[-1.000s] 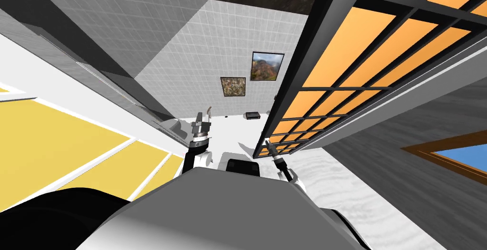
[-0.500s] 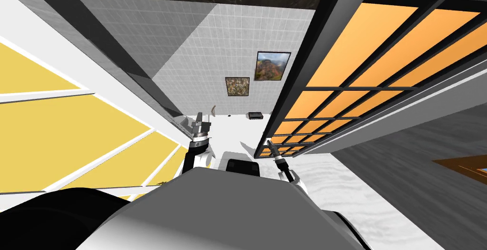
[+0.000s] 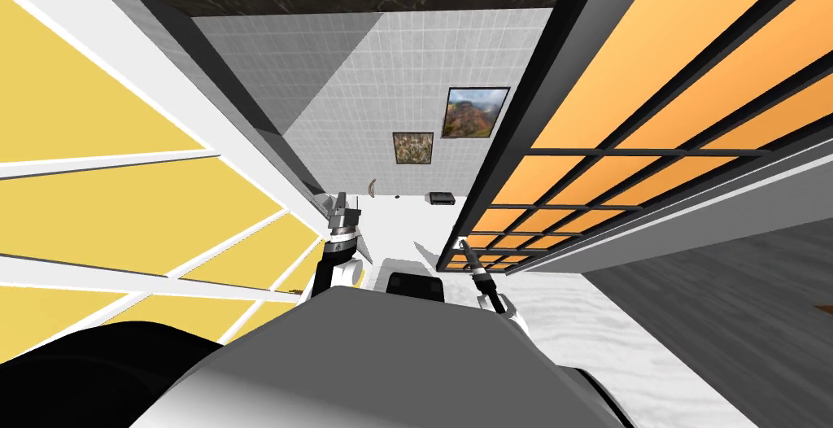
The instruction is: Pull the door open
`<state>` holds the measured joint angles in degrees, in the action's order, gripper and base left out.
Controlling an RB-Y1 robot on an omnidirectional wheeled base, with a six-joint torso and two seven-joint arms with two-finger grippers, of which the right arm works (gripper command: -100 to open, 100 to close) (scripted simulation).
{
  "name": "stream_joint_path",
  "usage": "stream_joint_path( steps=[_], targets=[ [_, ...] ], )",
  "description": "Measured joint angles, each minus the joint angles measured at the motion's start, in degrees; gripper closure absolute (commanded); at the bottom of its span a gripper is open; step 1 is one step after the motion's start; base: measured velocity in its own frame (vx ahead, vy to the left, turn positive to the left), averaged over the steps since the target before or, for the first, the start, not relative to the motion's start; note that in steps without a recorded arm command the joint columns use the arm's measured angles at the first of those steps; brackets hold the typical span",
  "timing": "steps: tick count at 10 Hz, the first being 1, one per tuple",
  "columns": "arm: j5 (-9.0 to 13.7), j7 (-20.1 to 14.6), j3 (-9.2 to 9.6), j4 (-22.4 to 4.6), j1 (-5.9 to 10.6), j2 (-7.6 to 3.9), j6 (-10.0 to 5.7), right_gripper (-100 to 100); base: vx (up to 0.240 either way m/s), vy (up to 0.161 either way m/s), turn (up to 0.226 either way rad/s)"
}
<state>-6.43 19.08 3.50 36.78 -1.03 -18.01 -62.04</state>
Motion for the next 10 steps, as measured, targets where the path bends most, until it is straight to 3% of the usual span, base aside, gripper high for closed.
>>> stream_joint_path(
  steps=[2, 4, 5, 8, 10],
  targets=[
    [1.3, -2.2, 0.01, -0.4, -0.03, -0.16, -0.15, 100, -0.048, -0.009, 0.159],
    [2.9, -4.7, 0.03, -1.3, 0.15, -0.36, -0.58, 100, -0.031, -0.006, 0.014],
    [2.9, -5.3, 0.17, 0.9, -0.81, -0.50, 0.64, 100, -0.027, -0.008, 0.119],
    [5.3, -8.6, 0.17, 1.9, -1.86, -0.56, 0.99, 100, -0.054, -0.025, 0.136],
    [7.2, -11.5, 0.29, 0.8, -1.51, -0.88, 0.77, 100, -0.062, -0.016, 0.115]
  ],
)
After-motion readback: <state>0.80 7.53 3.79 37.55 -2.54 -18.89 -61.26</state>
